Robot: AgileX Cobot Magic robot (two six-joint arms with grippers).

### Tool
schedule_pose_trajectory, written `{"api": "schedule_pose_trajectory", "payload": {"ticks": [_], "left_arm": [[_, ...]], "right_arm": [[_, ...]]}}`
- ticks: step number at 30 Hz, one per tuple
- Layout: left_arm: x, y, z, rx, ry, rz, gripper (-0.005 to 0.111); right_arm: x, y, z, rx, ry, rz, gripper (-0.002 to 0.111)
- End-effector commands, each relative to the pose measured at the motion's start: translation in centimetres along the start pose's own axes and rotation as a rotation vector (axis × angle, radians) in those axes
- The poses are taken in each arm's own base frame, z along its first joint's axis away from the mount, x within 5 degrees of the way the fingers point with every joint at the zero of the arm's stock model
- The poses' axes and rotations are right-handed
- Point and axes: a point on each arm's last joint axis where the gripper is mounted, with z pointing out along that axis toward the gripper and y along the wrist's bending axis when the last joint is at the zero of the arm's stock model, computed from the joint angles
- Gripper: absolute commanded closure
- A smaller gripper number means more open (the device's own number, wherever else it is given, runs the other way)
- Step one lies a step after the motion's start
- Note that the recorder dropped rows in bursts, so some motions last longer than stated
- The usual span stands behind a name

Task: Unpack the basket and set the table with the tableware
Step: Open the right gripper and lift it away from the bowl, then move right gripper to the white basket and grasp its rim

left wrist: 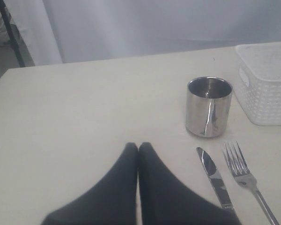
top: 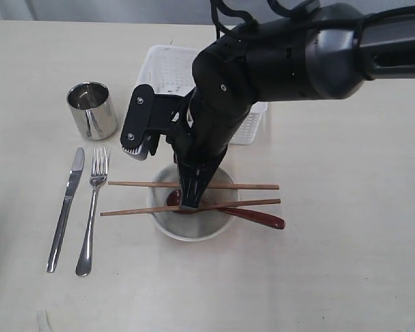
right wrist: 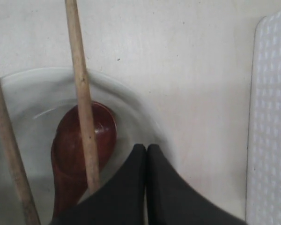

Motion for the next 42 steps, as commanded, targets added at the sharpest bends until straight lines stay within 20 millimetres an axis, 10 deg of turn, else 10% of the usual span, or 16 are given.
{"api": "schedule_pose_trajectory", "payload": {"ticks": [1,27,42], "left_arm": [[0.1,0.0,0.0,0.006,0.000,-0.003,0.107],[0.1,0.0,0.0,0.006,0.000,-0.003,0.107],[0.1,0.0,0.0,0.004,-0.001,0.001,0.107]], "right_arm": [[0.2,-0.1,0.3,-0.010,0.010,0.008,0.109],[0.4,1.3,-0.1,-0.140,0.045,0.024,0.109],[1.7,-2.8,-7.1,0.165,-0.056,-0.005,0.109]]}}
